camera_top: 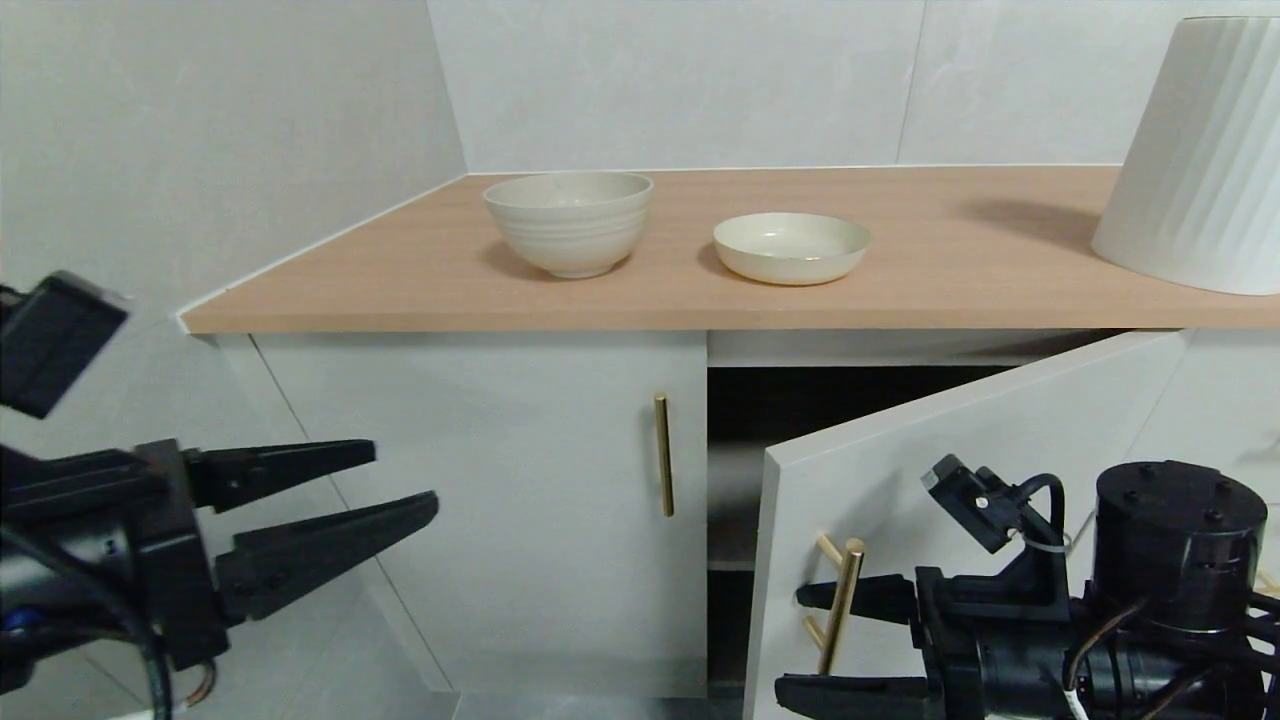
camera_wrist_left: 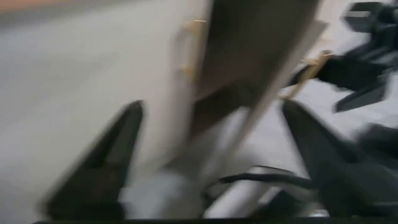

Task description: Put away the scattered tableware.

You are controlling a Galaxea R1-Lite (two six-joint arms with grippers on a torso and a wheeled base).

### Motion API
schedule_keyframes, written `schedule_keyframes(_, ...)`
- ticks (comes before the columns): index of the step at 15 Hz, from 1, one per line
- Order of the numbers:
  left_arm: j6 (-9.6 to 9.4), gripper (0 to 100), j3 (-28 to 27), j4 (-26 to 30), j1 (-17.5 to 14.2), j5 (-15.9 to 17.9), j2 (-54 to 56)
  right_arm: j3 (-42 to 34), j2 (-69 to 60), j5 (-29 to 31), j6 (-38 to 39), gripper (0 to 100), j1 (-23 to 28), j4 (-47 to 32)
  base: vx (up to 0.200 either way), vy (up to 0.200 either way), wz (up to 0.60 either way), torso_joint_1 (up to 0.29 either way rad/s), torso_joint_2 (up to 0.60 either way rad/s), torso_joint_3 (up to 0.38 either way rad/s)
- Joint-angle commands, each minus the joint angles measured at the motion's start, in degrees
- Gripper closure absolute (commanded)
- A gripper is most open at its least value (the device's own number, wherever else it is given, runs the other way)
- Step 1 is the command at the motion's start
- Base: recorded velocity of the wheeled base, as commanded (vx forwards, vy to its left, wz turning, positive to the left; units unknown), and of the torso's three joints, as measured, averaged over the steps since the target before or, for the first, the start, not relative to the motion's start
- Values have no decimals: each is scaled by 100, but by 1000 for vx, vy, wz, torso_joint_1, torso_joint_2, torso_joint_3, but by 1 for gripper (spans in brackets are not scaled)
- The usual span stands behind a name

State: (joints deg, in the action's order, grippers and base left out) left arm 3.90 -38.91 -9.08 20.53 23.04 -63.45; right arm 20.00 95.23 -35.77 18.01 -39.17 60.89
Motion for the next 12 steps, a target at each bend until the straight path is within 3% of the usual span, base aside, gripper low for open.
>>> schedule_keyframes(1, 155, 100, -90, -480, 645, -63, -1046, 12, -31, 8, -8, 0, -3, 37, 0, 0, 0, 0, 0, 0)
schedule_keyframes(5, 172, 100, 50, -1720, 962, -45, -1811, 39, 57, 17, -25, 0, -3, 37, 0, 0, 0, 0, 0, 0)
schedule_keyframes(7, 199, 100, 138, -2186, 1111, 122, -2303, 39, 101, 35, -25, 0, -3, 37, 0, 0, 0, 0, 0, 0)
schedule_keyframes(10, 568, 100, -64, -2695, 1375, 183, -2787, 47, 145, 44, -25, 0, -3, 37, 0, 0, 0, 0, 0, 0)
schedule_keyframes(12, 647, 100, -433, -2730, 1630, 183, -3314, 100, 224, 61, -25, 0, 6, 37, 0, 0, 0, 0, 0, 0)
